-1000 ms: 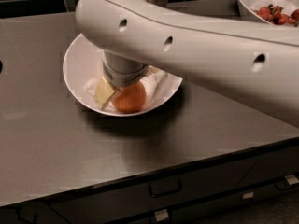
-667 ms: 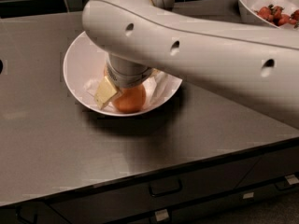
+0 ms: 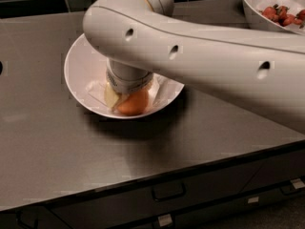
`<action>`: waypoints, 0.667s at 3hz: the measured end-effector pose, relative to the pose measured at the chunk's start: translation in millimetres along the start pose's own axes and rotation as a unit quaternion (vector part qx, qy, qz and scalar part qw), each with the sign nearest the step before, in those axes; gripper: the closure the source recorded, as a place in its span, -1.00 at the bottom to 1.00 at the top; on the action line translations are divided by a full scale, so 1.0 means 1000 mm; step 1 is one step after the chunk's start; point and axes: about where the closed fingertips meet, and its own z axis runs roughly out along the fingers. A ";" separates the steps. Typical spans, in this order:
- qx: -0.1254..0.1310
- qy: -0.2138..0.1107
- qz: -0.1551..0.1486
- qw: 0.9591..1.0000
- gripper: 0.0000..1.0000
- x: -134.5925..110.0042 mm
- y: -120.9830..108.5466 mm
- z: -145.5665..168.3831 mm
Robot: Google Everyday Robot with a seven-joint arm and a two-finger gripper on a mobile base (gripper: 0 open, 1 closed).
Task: Pick orange from white bowl
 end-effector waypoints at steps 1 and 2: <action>0.000 0.000 0.000 1.000 0.08 0.000 0.000 0.000; 0.000 0.000 0.000 1.000 0.10 0.000 0.000 0.000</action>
Offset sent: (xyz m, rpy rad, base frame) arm 0.0000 0.0000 0.0000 0.0000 0.0000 0.0000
